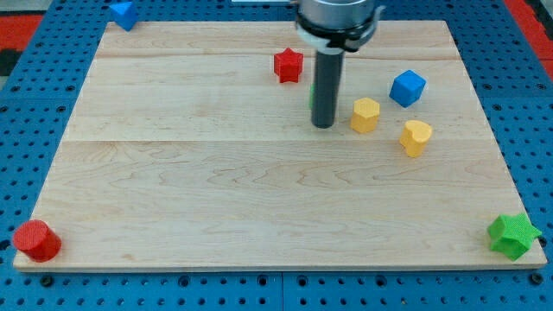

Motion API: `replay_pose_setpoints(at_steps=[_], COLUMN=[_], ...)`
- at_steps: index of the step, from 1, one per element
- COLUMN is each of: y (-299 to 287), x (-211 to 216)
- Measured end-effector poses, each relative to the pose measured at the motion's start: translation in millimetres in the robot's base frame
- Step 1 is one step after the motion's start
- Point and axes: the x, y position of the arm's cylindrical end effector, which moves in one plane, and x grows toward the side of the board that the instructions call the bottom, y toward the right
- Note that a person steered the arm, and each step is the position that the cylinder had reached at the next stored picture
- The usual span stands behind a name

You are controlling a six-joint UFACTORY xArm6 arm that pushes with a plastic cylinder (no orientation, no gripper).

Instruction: Push the green circle up a bit

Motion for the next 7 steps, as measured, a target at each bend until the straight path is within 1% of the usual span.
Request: replay_pose_setpoints(at_steps=[1,2,3,4,5,6,7], y=[3,3,-9,-12,-16,-59,-68], x=[-16,1,0,-26,-39,-39,-43])
